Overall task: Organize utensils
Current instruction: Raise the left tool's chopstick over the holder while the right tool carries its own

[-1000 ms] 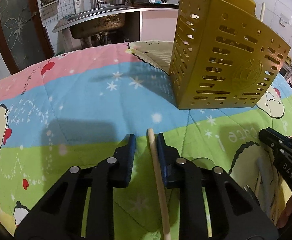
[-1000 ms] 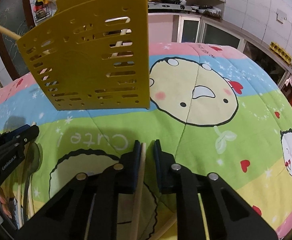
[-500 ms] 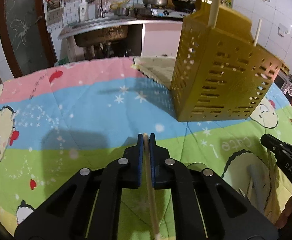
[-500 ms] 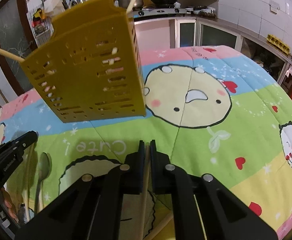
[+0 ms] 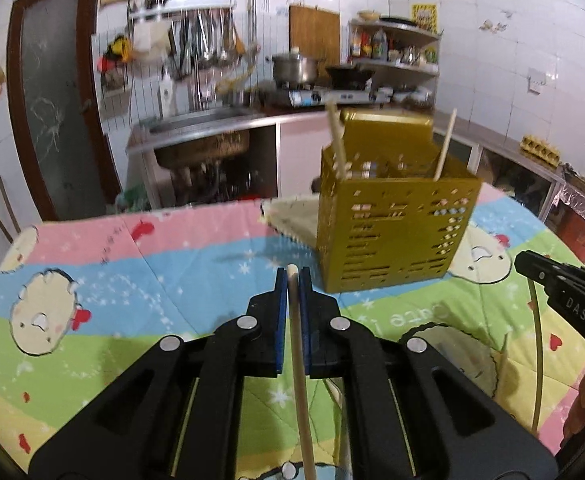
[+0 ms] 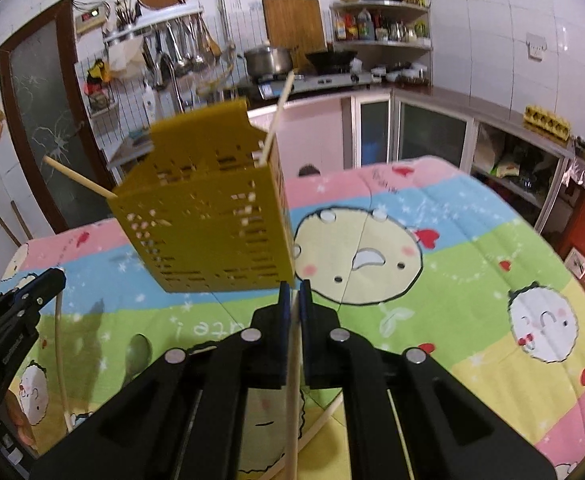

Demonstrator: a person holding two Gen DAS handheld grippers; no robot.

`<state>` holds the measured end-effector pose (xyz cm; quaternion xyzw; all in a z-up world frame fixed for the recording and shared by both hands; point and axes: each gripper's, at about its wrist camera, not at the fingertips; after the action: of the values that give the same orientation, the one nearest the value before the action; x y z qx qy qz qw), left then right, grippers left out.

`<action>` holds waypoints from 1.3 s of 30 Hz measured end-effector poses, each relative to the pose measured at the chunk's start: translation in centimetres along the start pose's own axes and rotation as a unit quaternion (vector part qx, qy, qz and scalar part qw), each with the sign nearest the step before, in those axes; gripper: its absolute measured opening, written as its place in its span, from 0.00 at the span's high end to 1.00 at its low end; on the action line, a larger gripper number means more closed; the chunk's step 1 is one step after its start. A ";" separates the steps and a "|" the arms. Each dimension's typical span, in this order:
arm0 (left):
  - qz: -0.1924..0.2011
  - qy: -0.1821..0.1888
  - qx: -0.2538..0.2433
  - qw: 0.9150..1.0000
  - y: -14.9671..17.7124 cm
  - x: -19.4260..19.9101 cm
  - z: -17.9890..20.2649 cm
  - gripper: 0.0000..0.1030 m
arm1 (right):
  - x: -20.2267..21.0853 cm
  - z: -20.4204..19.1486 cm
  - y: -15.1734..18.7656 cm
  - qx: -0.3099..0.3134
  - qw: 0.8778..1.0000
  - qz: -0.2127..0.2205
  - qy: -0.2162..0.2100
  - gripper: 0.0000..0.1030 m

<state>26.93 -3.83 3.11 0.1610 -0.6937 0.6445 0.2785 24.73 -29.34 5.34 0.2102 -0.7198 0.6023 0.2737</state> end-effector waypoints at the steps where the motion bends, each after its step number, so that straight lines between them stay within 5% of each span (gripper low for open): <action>1: 0.010 -0.002 -0.002 1.000 0.1 0.7 0.1 0.96 | 0.6 0.0 0.1 0.000 1.000 0.007 -0.001 0.95; 20: 0.101 -0.009 -0.002 0.995 0.5 7.5 0.5 0.96 | 8.8 -0.1 1.2 0.002 0.989 0.149 -0.006 0.95; 39: 0.136 -0.005 0.010 0.991 -2.8 8.2 0.9 0.96 | 9.3 -0.6 -2.2 0.011 0.981 0.192 -0.001 0.95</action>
<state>21.90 -3.90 10.23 0.0714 -0.7039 0.6825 0.1833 19.15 -28.92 13.12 0.0721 -0.7404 0.6512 0.1501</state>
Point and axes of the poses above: each gripper's, at about its wrist camera, not at the fingertips, and x roughly against the way its jaws point, z to its right, y to its underside, and after that the axes turned 4 degrees about -z, right-handed
